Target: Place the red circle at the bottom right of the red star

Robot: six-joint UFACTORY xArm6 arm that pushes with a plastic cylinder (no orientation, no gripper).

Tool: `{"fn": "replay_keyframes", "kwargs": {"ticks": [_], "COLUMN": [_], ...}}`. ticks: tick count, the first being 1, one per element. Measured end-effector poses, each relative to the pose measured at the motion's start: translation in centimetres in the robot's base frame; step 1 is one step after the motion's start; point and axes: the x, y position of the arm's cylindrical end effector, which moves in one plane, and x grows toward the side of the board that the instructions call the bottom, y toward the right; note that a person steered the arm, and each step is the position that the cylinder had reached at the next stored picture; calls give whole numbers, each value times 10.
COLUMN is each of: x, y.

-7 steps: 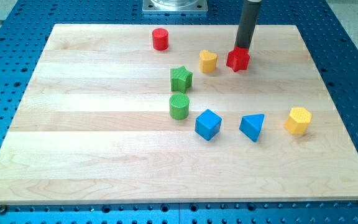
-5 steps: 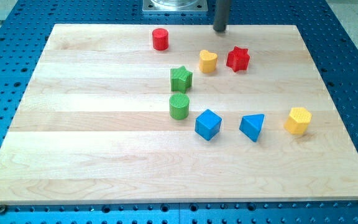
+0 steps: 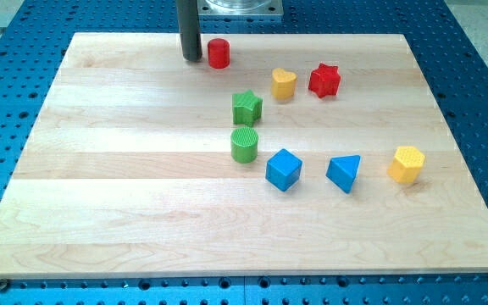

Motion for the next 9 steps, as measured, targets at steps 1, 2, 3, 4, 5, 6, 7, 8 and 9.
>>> {"fn": "replay_keyframes", "kwargs": {"ticks": [1, 2, 3, 4, 5, 6, 7, 8, 9], "x": [0, 0, 0, 4, 5, 5, 5, 5, 15], "y": [55, 113, 137, 113, 133, 188, 237, 257, 274]}}
